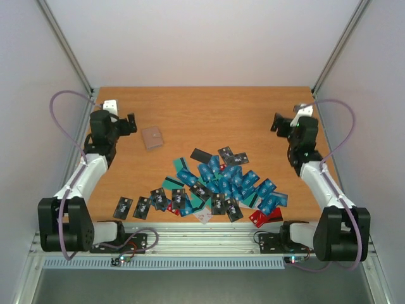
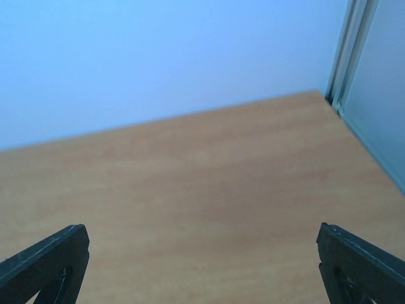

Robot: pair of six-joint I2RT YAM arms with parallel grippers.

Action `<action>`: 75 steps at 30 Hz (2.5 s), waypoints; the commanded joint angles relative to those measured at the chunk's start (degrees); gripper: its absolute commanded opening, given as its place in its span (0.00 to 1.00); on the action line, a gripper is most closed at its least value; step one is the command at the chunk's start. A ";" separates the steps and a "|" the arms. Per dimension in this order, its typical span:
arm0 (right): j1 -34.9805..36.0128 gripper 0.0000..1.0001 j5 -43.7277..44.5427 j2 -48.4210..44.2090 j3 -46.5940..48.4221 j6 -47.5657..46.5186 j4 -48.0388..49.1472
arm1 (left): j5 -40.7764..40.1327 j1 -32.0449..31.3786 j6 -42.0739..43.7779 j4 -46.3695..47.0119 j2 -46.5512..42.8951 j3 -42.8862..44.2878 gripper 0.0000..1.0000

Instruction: Put the credit cards into the card holder

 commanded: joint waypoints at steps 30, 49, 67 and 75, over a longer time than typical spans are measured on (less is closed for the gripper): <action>-1.07 0.95 -15.70 7.49 34.03 14.39 -78.26 | 19.70 1.36 -15.58 -49.83 37.41 33.42 0.51; -1.07 0.87 -17.38 10.25 37.12 13.37 -78.19 | 22.55 1.45 -17.85 -43.57 45.59 33.81 0.21; -0.99 0.77 -27.81 5.12 37.30 15.99 -82.68 | 29.66 -0.12 -17.35 -40.46 33.82 25.97 0.00; -0.21 0.76 -38.48 1.63 35.78 20.01 -79.42 | 30.49 -6.25 -17.35 -43.38 23.05 24.91 0.00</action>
